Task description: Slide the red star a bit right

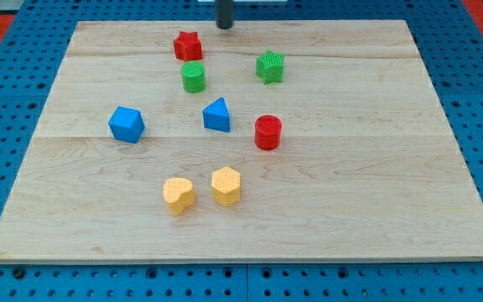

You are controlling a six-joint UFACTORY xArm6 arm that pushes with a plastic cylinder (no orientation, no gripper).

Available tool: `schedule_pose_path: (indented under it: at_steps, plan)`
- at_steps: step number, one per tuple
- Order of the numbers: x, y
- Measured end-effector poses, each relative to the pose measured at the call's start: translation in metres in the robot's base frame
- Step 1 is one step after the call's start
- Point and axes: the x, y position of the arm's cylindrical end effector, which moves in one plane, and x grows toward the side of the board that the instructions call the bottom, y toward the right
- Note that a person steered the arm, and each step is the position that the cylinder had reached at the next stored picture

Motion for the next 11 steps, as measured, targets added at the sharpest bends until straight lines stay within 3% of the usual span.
schedule_pose_path:
  at_steps: [1,2,6,11]
  plan:
    - [0.001,-0.054]
    - [0.018,-0.071]
    - [0.072,-0.069]
    - [0.074,-0.047]
